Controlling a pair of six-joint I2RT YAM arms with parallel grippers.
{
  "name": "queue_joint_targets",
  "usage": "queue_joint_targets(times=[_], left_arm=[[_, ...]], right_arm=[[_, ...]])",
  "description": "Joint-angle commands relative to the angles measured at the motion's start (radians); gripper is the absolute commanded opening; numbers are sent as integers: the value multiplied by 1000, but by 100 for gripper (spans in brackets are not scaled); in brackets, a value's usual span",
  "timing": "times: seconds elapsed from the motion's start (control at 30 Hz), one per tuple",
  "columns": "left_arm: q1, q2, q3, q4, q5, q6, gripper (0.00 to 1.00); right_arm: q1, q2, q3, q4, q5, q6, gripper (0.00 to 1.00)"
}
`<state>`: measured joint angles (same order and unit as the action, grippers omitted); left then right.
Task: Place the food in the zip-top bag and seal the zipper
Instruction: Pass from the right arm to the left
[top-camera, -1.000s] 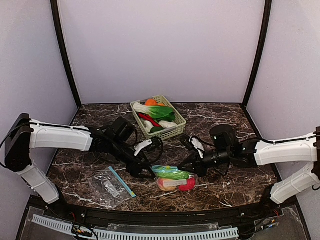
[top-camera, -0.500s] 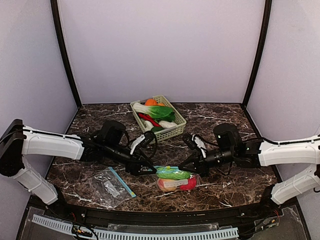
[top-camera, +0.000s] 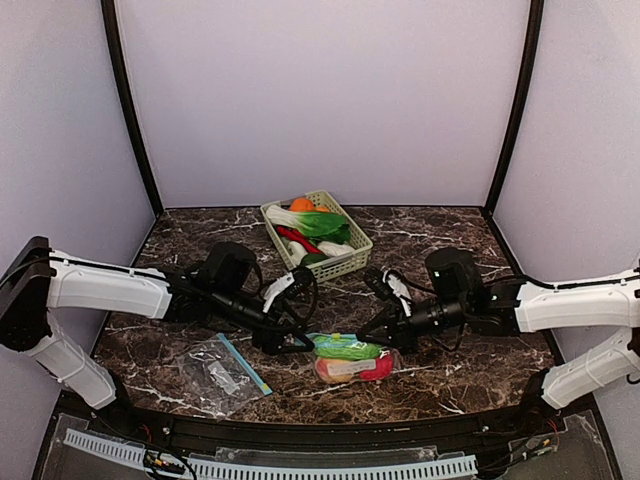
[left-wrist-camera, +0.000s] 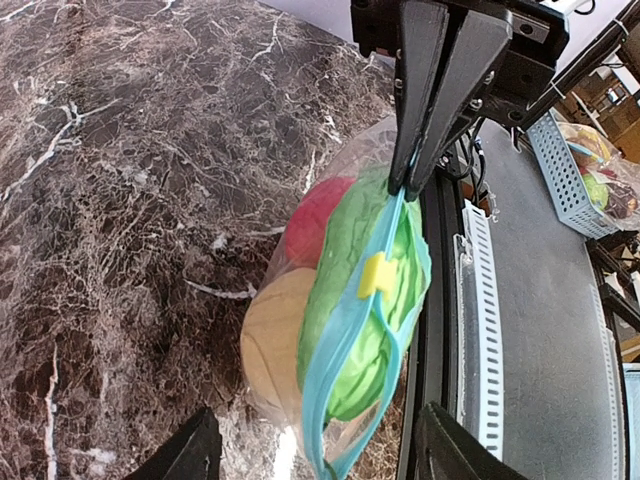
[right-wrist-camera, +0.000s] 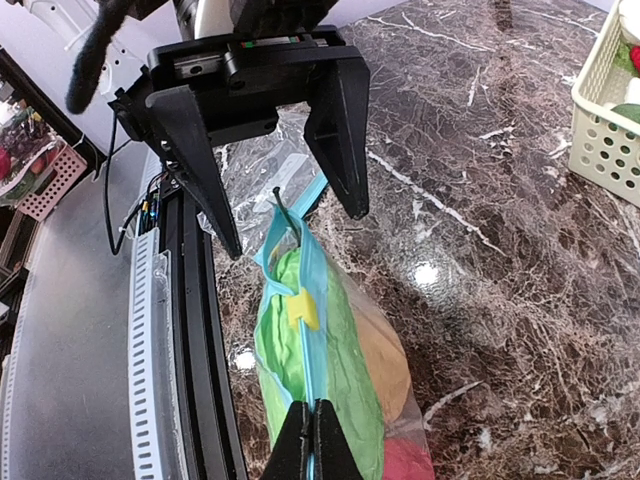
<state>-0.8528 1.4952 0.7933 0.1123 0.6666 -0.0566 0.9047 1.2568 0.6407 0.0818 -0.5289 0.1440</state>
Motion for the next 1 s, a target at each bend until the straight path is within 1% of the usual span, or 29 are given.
queue_joint_targets(times=[0.0,0.1,0.27,0.37,0.5,0.57,0.7,0.73,0.97], left_arm=[[-32,-1,50,-68,-51,85,67],[-48,1,69,-87,-90,110,66],[-71,14,91,-104,-110,144,65],[-88,42,118,-150,-134,166,66],[-106,60,133,-174,-167,189,63],[-112,63,137,-175,-178,196,60],[-123,67,143,-178,-187,204,51],[-124,69,146,-181,-190,207,47],[-133,70,158,-195,-192,218,30]], right_arm=[[-1,20,16,29,-20,6,0],[-1,25,18,30,-22,7,0],[-1,22,16,30,-22,12,0],[-1,20,15,30,-22,13,0],[-1,14,12,32,-19,13,0],[-2,13,10,31,-18,14,0],[-1,15,10,31,-17,14,0],[-2,14,10,31,-17,15,0],[-2,22,7,32,-15,17,0]])
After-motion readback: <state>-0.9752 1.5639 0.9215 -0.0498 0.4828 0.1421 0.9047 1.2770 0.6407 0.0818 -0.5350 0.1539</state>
